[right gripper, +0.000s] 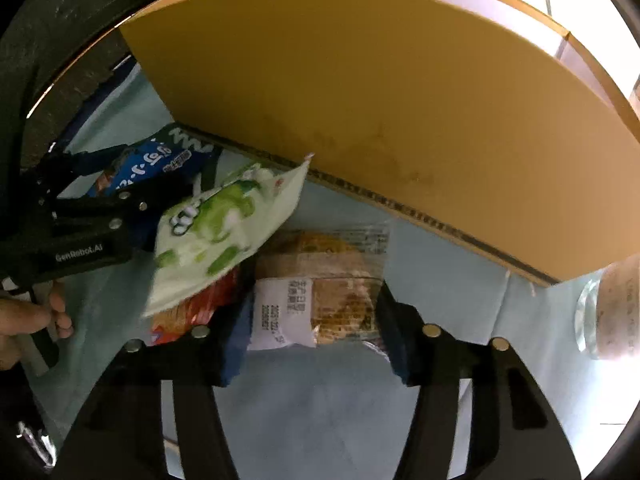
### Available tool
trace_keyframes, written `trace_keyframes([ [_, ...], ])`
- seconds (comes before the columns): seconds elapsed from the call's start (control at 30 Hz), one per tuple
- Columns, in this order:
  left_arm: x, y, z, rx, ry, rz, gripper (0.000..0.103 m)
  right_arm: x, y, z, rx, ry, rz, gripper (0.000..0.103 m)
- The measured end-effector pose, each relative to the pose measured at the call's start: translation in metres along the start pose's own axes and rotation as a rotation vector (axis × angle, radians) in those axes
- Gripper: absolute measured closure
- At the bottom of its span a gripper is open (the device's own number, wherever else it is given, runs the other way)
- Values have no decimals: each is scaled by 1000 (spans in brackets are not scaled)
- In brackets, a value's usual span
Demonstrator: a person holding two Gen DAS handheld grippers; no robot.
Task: Organize snacks
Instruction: 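Grasp the clear bread bun with the right tool while the left grasps the blue cookie bag, then carry both bags over the yellow box and open both tools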
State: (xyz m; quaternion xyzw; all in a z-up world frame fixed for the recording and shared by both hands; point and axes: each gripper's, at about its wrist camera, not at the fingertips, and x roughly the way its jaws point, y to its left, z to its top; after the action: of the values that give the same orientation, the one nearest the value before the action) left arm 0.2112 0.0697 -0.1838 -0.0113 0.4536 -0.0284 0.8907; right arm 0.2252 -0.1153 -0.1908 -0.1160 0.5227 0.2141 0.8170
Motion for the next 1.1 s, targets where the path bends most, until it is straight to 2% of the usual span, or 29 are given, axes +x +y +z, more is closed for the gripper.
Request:
trace_keyframes([
  [0.03,-4,2,-4,-4,-12,-10,21,-3,1,-4,-14,-3,3,47],
  [0.07,-9,5,-8,-23,-19,-18,30,-4,0,-6,-20,-5,4,47],
  [0.2,-21,13,-14,-76,-37,-29,35,-19,-14,-22,52,-39,34,47],
  [0.3,-29,10,-21,-46,-37,-27,37,-31,-25,-35,106,-57,47,47],
  [0.37,-34,4,-32,-8,-34,9,36,-36,-30,-40,121,-57,53,47],
  [0.4,-34,0,-38,11,-27,27,34,-36,-31,-44,129,-52,55,47],
  [0.43,-33,-4,-45,41,-22,39,20,-35,-28,-50,138,-43,57,47],
  [0.53,-33,-9,-56,122,-58,74,12,-45,-27,-60,141,-38,61,47],
  [0.6,-29,-2,-51,76,-33,61,6,-52,-23,-63,129,-42,64,47],
  [0.67,-30,10,-48,-6,-15,22,17,-55,-16,-65,106,-48,64,47],
  [0.77,-40,4,-55,43,-21,0,29,-64,-16,-69,103,-60,60,47],
  [0.8,-43,2,-58,56,-22,-2,30,-65,-16,-68,106,-66,59,47],
  [0.93,-61,-2,-70,50,-37,-32,40,-79,-17,-62,117,-105,64,47],
  [1.07,-80,-11,-64,46,-88,-63,52,-81,-8,-57,110,-128,77,47],
  [1.1,-85,-14,-61,54,-101,-69,66,-84,-7,-57,107,-133,81,47],
])
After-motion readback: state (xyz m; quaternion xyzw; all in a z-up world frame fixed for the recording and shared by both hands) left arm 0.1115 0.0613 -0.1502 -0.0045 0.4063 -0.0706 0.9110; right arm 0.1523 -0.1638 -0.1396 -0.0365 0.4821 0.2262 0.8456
